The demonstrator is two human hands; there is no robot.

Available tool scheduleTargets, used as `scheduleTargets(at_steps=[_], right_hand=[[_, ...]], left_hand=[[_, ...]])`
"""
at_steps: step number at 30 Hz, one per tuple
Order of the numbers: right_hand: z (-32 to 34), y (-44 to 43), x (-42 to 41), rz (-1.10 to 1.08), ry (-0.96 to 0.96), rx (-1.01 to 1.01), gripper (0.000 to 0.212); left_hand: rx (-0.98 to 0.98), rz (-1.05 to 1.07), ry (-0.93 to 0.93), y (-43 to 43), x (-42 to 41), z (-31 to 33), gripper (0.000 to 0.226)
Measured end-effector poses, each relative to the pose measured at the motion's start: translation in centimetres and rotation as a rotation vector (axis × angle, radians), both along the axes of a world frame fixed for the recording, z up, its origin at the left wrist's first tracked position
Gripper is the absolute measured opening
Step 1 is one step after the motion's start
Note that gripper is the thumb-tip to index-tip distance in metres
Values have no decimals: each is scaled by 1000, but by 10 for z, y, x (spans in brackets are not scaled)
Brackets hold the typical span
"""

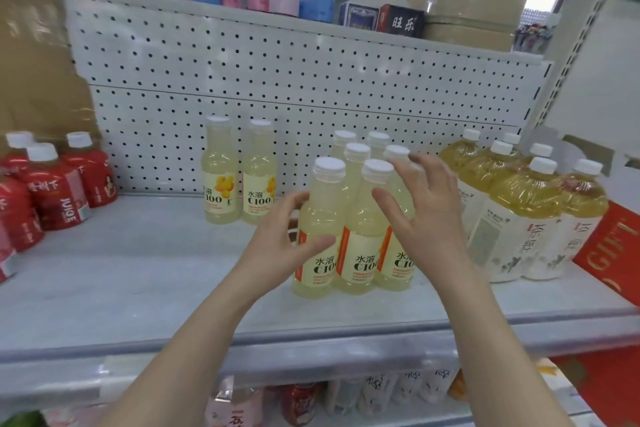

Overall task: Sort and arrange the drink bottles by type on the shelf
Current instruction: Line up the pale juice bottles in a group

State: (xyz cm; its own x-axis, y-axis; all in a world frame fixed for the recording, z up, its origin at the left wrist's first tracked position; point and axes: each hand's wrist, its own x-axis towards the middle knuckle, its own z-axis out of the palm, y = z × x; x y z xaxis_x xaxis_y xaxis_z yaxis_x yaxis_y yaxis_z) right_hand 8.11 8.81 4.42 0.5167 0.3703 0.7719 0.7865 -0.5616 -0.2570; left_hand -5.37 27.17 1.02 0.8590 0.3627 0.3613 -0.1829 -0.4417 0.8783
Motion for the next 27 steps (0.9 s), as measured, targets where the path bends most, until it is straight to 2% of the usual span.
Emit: scheduleTargets(at_steps=[4,6,10,12,14,17,20,24,27], right_hand=[[-5,-3,4,24,-30,5,57],[-1,-2,1,13,-39,19,57],[38,13,-16,48,-90,42,48],[73,36,-28,107,-17,-59,40],[100,75,-35,139,35,-244,40],[116,150,-40,136,83,-530,49],[107,213,-37,56,234,-655,56],[81,257,-28,-45,462,-559,54],[67,260,-27,-24,467,-405,52]], left_hand=[[-45,-66,20,7,-1,3,54],[-85,-36,-33,16,-3,9,50],[-48,422,-211,59,0,19,34],[-5,561,-200,88,3,23,43],[38,620,-116,116,8,26,57],[75,611,19,147,18,31,72],[35,500,77,161,28,38,66],[54,424,94,173,33,39,52],[56,368,150,183,30,41,53]])
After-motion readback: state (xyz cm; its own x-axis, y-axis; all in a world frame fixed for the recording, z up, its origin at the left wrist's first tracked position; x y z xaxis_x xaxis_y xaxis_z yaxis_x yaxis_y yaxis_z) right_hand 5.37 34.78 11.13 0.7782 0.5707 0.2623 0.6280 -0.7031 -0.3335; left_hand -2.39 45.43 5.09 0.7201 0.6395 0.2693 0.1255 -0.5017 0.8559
